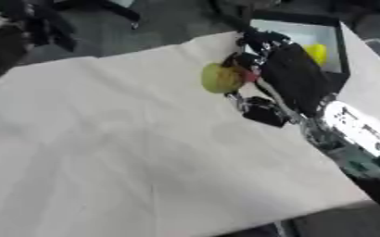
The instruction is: Pick up the objects with one hand, pass them to the other hand, and then place them into the box on the other side of the table.
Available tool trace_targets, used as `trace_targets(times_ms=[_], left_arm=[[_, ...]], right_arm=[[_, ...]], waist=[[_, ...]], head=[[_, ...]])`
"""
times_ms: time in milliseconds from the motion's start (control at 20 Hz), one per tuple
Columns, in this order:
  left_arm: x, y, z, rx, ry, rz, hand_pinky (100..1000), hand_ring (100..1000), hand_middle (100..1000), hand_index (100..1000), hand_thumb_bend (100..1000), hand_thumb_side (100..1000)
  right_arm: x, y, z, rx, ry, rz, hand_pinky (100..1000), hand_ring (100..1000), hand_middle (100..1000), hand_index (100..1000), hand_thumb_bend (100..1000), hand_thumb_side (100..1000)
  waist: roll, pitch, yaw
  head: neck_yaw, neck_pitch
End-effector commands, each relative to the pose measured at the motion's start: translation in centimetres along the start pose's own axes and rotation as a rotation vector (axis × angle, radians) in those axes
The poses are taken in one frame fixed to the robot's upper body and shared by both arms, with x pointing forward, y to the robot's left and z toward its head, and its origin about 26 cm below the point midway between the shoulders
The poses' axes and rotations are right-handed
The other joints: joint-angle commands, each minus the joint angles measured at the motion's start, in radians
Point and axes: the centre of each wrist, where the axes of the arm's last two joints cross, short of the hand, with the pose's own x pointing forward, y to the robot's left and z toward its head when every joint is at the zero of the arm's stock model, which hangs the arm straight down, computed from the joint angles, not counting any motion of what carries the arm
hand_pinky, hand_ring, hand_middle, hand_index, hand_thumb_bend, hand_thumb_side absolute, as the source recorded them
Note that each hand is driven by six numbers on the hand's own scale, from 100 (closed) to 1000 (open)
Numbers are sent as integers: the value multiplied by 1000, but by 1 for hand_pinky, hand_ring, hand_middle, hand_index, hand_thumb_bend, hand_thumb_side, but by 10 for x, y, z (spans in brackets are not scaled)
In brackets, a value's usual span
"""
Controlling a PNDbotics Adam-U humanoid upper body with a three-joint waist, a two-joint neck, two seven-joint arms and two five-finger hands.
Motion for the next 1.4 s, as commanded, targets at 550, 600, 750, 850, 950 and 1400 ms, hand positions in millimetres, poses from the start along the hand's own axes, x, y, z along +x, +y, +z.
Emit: trace_targets(times_ms=[550,600,750,850,950,1400], left_arm=[[48,-7,84,334,-88,-16,723,668,669,757,100,913],[48,-9,87,351,-80,-15,723,668,669,757,100,914],[50,-11,99,399,-59,-28,723,668,668,758,100,908],[52,-11,107,425,-42,-43,723,667,667,757,100,903],[53,-10,113,446,-22,-52,723,664,665,757,100,901],[51,-1,147,549,104,-96,722,658,660,754,100,886]], right_arm=[[-194,0,39,-7,848,398,681,783,1000,760,745,449],[-200,-3,38,-7,881,421,680,787,1000,825,838,460],[-199,-28,25,-137,905,531,682,788,1000,915,933,563],[-186,-54,11,-289,857,606,697,793,1000,917,913,645],[-167,-80,1,-430,782,659,722,800,1000,910,861,697],[-65,-81,-5,-378,293,542,827,836,1000,903,510,578]], waist=[[-33,52,258],[-36,55,271],[-41,58,280],[-45,55,275],[-51,47,265],[-68,-12,188]], head=[[-302,-159],[-316,-168],[-336,-178],[-339,-175],[-337,-166],[-31,-73]])
